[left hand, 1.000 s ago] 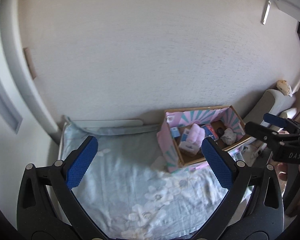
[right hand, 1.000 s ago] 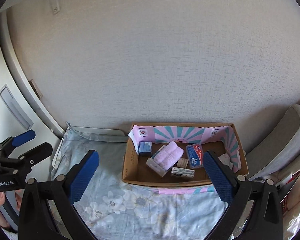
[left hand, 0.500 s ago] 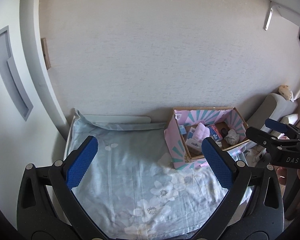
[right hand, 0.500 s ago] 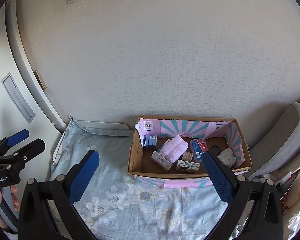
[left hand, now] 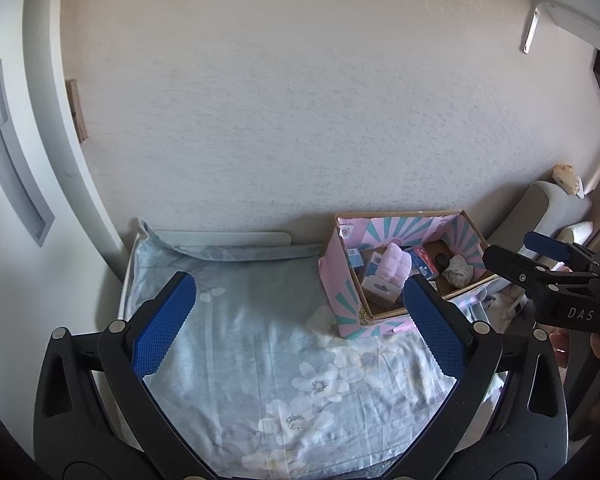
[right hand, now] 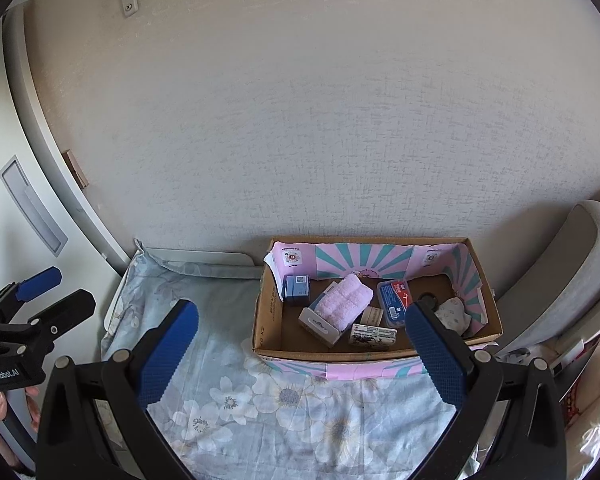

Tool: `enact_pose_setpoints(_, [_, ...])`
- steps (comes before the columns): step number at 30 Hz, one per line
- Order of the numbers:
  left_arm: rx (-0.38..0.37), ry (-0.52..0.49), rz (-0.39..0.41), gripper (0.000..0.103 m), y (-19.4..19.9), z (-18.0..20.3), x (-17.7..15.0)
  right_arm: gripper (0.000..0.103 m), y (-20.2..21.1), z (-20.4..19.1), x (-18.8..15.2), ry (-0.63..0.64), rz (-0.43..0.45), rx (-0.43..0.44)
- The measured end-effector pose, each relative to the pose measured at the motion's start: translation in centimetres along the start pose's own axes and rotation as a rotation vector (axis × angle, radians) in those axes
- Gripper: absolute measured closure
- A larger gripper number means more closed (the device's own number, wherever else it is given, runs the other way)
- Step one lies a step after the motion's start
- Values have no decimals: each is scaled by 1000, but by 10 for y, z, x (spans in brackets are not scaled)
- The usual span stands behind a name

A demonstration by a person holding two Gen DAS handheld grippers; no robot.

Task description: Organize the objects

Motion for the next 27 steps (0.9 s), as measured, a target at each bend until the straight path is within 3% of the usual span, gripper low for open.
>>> enact_pose_setpoints(19, [48, -14, 12, 0, -2, -8, 5, 0, -5, 0, 5, -5, 7, -17])
enact_pose_setpoints(27, [22, 3, 7, 0, -4, -10, 7, 0, -4, -1, 6, -6, 12, -24])
Point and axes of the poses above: each gripper's, at about its wrist camera, not at the fingertips, and y roughly against the way its jaws point, z to its right, x to its top, the point moved 9 cm from there along -y, roughly the way its jaws point, and after that the axes turned 9 degrees about -x, right-handed, at the moved point
